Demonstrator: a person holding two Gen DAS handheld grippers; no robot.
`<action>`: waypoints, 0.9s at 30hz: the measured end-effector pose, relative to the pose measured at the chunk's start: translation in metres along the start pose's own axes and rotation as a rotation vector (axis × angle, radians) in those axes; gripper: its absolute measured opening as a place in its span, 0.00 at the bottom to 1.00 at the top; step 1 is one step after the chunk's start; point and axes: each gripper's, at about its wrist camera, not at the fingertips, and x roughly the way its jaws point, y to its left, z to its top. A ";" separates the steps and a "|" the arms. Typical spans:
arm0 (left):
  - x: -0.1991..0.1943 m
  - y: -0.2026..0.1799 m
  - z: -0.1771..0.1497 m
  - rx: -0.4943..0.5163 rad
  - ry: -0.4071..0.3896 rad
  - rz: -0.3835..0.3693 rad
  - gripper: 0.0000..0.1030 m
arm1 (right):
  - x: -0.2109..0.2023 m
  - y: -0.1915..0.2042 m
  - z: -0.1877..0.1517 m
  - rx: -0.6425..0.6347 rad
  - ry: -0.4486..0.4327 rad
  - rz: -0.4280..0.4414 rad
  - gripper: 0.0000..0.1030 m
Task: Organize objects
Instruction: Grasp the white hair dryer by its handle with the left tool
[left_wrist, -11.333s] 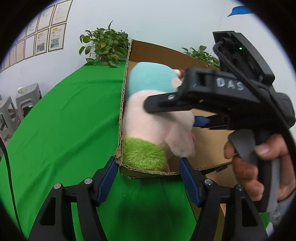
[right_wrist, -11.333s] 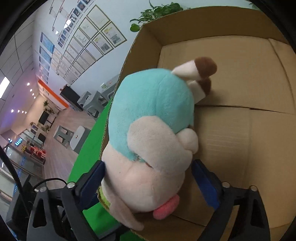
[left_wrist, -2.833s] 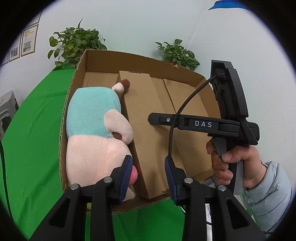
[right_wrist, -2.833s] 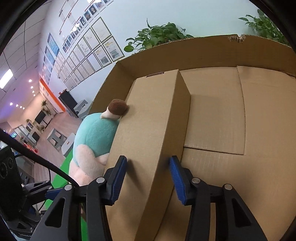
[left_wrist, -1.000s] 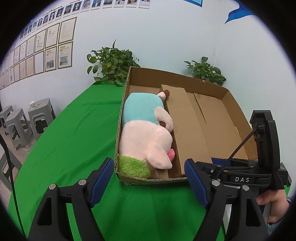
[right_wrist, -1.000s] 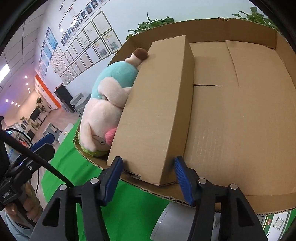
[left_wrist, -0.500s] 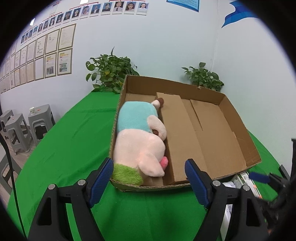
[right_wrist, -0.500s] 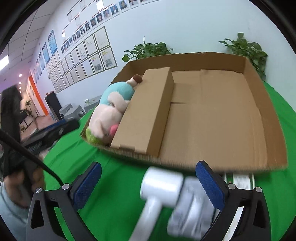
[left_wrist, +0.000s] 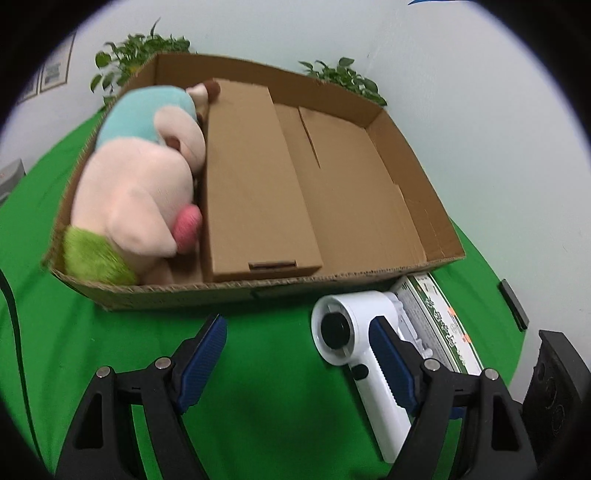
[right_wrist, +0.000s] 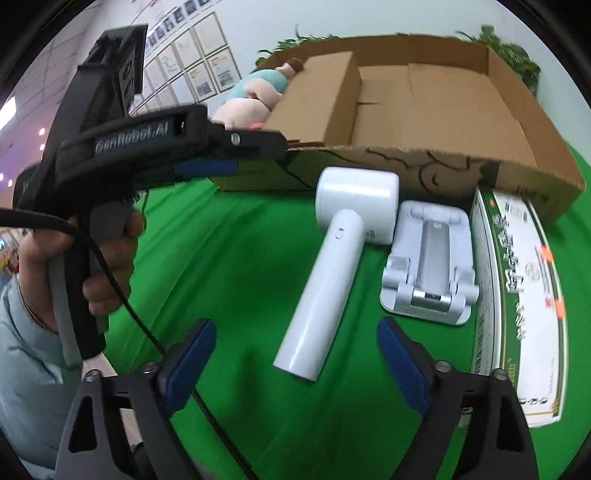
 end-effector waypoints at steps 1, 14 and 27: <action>0.001 0.001 0.000 -0.009 0.004 -0.017 0.76 | 0.000 -0.002 -0.001 0.008 0.003 -0.011 0.73; 0.028 -0.008 -0.023 -0.112 0.240 -0.333 0.76 | -0.017 -0.012 -0.019 0.087 0.088 0.030 0.26; 0.028 -0.017 -0.062 -0.235 0.301 -0.342 0.53 | -0.045 -0.007 -0.028 0.052 0.123 0.051 0.42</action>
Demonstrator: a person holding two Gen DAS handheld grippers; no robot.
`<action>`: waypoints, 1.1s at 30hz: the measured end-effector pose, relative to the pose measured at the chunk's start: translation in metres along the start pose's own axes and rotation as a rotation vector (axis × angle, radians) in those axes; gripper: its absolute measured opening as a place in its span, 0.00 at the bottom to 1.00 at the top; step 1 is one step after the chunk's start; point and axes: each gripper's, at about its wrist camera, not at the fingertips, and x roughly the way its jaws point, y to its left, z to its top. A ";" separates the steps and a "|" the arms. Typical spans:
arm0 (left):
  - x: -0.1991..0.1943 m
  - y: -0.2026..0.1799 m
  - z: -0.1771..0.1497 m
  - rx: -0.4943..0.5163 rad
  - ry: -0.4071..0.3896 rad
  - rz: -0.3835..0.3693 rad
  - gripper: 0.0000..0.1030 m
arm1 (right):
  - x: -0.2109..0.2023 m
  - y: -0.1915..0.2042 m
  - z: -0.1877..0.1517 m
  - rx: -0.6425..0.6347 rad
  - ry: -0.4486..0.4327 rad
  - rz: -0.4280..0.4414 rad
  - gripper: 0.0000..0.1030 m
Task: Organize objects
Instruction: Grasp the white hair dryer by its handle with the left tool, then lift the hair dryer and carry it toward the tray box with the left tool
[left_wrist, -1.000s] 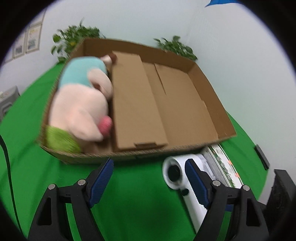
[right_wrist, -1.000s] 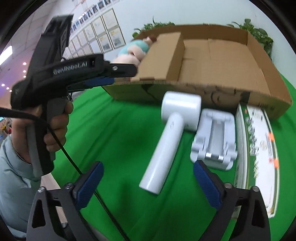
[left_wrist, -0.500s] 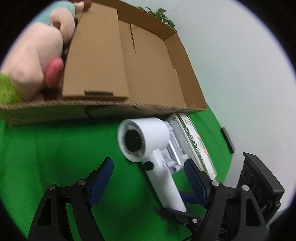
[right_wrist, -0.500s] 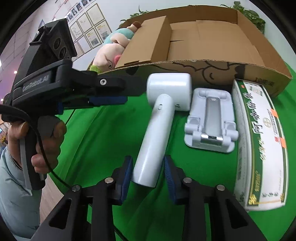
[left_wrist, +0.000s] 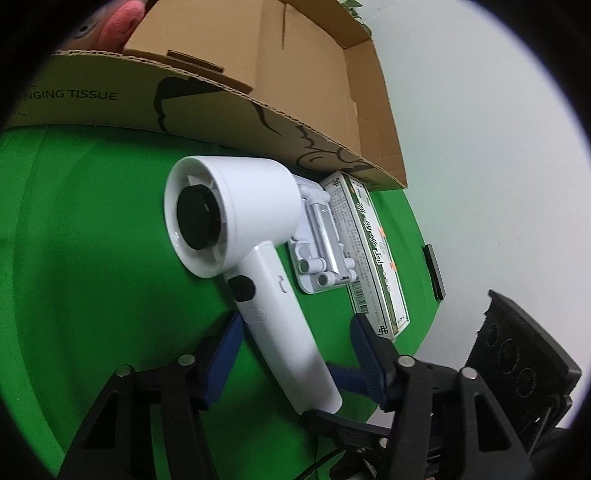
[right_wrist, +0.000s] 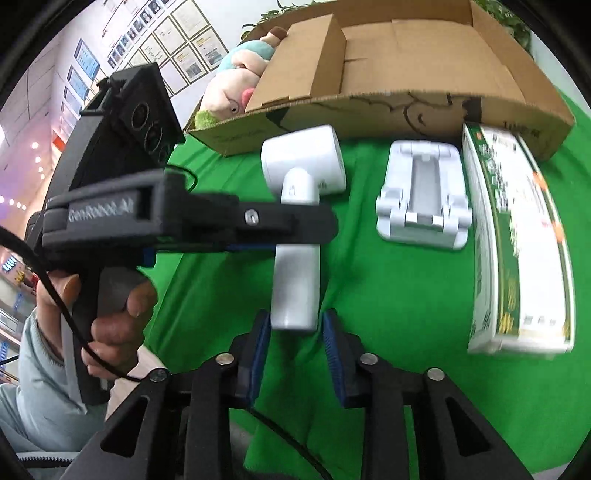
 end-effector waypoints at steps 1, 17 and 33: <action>-0.001 0.001 0.001 -0.008 -0.002 0.001 0.53 | -0.001 0.001 0.002 -0.007 -0.002 -0.003 0.49; -0.004 0.011 -0.003 -0.053 -0.018 -0.005 0.35 | -0.023 0.020 -0.032 -0.094 0.025 -0.078 0.27; -0.056 -0.051 0.007 0.166 -0.198 0.107 0.33 | -0.099 0.039 -0.041 -0.135 -0.168 -0.066 0.27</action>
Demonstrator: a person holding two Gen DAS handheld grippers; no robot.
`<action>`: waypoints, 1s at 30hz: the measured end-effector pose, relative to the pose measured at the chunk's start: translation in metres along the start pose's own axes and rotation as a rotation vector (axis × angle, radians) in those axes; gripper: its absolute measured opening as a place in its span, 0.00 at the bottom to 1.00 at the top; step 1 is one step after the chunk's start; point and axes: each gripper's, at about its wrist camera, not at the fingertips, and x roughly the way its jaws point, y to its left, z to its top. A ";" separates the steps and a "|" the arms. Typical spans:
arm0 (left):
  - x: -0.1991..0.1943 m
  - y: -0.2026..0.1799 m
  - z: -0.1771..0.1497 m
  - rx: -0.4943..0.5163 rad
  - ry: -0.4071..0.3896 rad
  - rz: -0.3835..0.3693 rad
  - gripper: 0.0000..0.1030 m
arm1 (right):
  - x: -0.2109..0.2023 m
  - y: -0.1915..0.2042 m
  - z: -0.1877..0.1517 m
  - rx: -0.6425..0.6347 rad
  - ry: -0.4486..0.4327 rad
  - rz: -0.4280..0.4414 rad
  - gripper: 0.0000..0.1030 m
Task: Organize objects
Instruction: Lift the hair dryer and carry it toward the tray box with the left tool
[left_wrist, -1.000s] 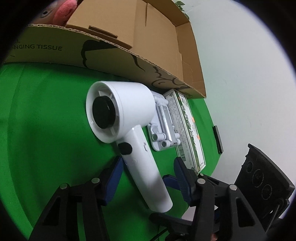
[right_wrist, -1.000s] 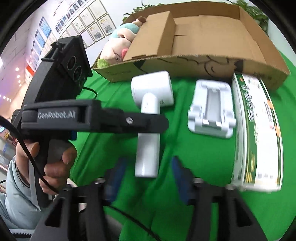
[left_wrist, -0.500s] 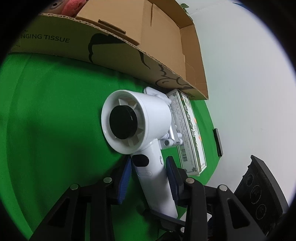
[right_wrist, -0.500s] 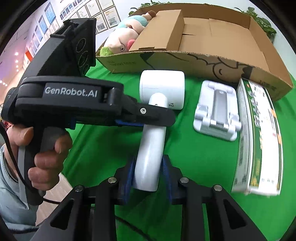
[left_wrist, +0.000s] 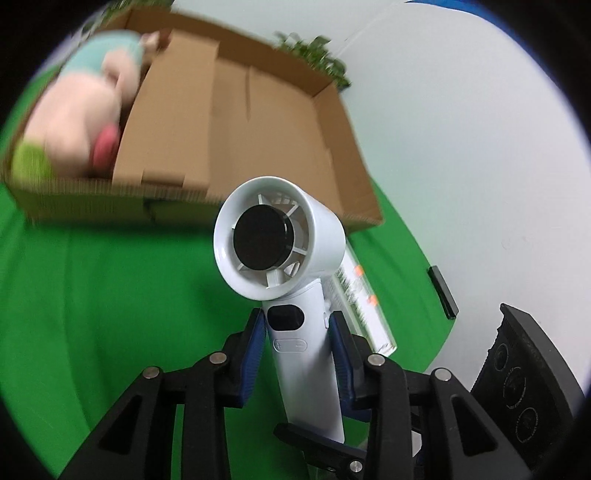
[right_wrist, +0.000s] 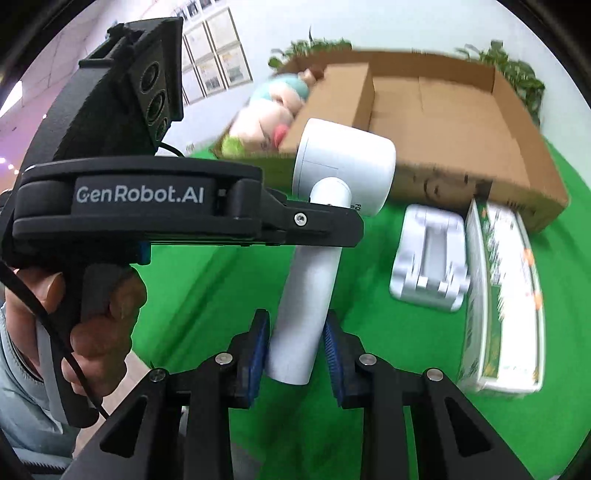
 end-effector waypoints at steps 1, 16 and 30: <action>-0.004 -0.004 0.006 0.018 -0.015 0.004 0.33 | -0.005 0.000 0.005 -0.002 -0.016 -0.001 0.26; -0.012 -0.053 0.098 0.209 -0.173 0.049 0.32 | 0.025 0.018 0.159 -0.102 -0.221 -0.072 0.26; 0.012 -0.025 0.168 0.184 -0.156 0.035 0.32 | 0.054 -0.008 0.244 -0.056 -0.219 -0.044 0.25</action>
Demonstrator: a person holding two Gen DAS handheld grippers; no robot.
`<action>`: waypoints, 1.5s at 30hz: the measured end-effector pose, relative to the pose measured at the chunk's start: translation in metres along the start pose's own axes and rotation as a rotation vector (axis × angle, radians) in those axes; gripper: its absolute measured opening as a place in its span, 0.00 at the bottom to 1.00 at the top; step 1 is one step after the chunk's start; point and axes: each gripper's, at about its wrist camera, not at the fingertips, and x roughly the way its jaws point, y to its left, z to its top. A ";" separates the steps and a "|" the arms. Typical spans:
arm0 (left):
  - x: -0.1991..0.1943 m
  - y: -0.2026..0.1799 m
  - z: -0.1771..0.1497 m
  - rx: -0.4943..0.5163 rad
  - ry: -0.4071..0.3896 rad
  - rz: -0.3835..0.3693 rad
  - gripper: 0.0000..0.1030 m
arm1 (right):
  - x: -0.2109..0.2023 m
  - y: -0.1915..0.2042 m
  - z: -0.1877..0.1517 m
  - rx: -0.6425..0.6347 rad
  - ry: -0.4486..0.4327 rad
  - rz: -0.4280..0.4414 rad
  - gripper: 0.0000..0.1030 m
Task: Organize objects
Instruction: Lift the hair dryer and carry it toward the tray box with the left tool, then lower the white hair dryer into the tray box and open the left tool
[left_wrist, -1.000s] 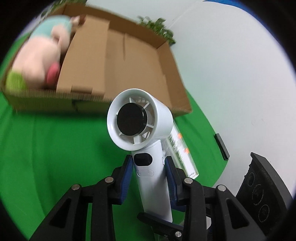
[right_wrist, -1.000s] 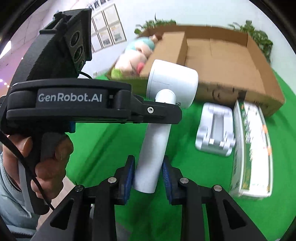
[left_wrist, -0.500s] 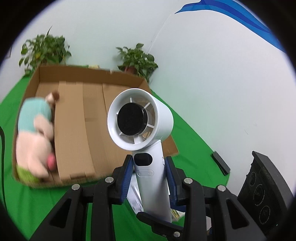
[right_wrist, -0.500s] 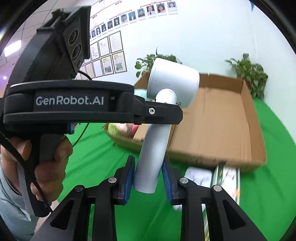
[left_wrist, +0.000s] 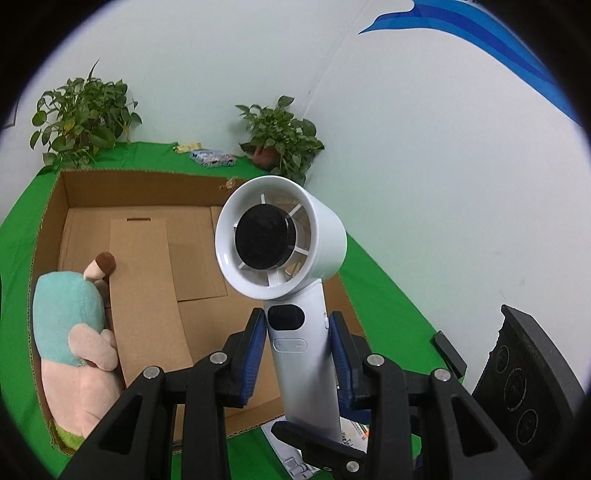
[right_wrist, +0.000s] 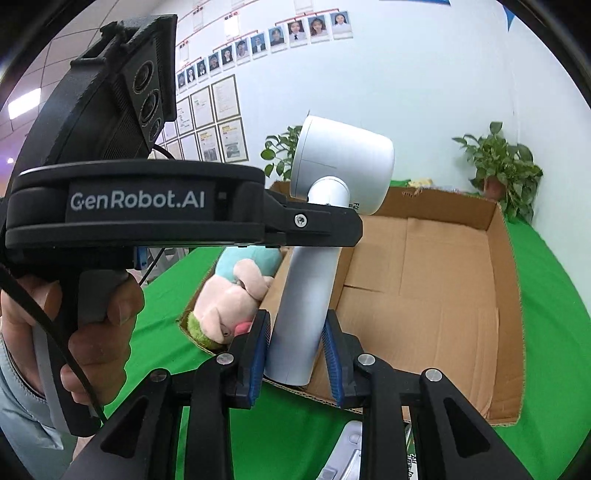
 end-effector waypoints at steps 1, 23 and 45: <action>0.004 0.002 -0.002 -0.004 0.012 0.005 0.32 | 0.008 -0.005 -0.002 0.012 0.011 0.006 0.25; 0.104 0.071 -0.032 -0.126 0.189 0.103 0.32 | 0.149 -0.058 -0.039 0.155 0.215 0.052 0.23; 0.083 0.076 -0.029 -0.121 0.156 0.100 0.30 | 0.183 -0.045 -0.028 0.242 0.252 -0.100 0.22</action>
